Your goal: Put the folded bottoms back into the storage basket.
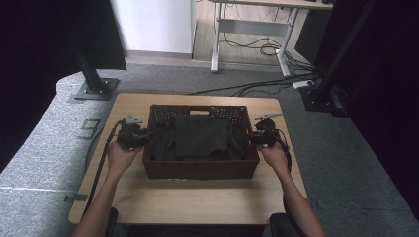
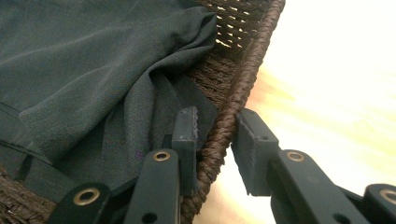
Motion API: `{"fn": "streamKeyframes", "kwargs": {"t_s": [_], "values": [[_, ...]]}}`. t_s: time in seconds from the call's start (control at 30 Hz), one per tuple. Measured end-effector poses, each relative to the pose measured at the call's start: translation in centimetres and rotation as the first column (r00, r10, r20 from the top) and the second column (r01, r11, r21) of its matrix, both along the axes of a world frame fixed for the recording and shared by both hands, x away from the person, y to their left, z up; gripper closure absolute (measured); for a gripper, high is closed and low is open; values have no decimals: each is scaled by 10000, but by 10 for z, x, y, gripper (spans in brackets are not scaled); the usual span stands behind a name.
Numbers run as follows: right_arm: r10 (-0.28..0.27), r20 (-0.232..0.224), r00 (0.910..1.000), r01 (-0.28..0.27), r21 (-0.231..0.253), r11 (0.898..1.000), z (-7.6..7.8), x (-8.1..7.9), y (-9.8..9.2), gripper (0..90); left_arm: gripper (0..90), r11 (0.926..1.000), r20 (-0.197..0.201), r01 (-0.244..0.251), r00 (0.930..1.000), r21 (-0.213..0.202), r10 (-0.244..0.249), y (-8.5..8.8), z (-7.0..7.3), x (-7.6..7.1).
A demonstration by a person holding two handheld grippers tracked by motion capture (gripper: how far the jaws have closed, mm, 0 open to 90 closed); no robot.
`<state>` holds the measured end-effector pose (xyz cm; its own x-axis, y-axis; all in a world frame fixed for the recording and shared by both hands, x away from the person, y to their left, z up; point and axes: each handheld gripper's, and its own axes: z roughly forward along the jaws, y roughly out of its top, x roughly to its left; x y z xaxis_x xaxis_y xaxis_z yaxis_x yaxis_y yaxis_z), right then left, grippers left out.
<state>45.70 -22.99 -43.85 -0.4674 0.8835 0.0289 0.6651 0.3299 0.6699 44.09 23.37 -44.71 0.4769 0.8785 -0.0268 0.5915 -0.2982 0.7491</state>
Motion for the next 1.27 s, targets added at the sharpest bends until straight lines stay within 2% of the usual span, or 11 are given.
{"fn": "streamKeyframes", "kwargs": {"t_s": [0.17, 0.27, 0.37, 0.47, 0.6, 0.7, 0.77, 0.9, 0.97, 1.07, 1.27], "values": [[-209, 98, 9997, 207, 208, 9996, -2, 27, 2, 691, 663, 9998, 52, -197, 9998, 64, 196, 0, 0, 36], [-380, 153, 9992, 378, 84, 9992, -2, 35, 5, 683, 651, 9978, 89, -85, 9999, 658, 80, -4, 4, 42], [-227, 565, 9981, 230, -53, 9997, 3, 28, 5, 487, 464, 9998, 473, 98, 9988, 154, -106, 2, 20, 22], [204, 1197, 9926, -275, 581, 9979, 15, 4, -1, 244, 261, 9978, 954, 579, 9939, -318, -546, 11, 29, -18], [636, 1852, 9806, -859, 1153, 9896, 19, -47, -13, 136, 58, 9840, 459, 1457, 9889, -1028, -1416, 19, 4, -65], [900, 1658, 9820, -1075, 1000, 9892, -5, -76, -18, 130, 42, 9847, -27, 1452, 9893, -962, -1461, 20, -34, -81], [870, 1396, 9864, -1022, 1054, 9892, -31, -87, -23, 130, 36, 9893, -417, 1396, 9891, -432, -1414, 19, -56, -81], [792, 445, 9959, -826, 790, 9935, -86, -92, -28, 130, 0, 9889, -853, 1440, 9864, 359, -1406, 12, -83, -79], [873, 169, 9960, -876, 190, 9960, -104, -92, -27, 126, 0, 9857, -1110, 1604, 9818, 514, -1540, 8, -93, -81], [803, 504, 9955, -809, 115, 9967, -116, -92, -25, 18, 0, 9792, -898, 1788, 9813, 958, -1704, 2, -101, -85], [603, 641, 9961, -611, 100, 9981, -119, -93, -22, 0, 0, 9825, -1061, 1673, 9817, 816, -1584, 3, -101, -83]]}}
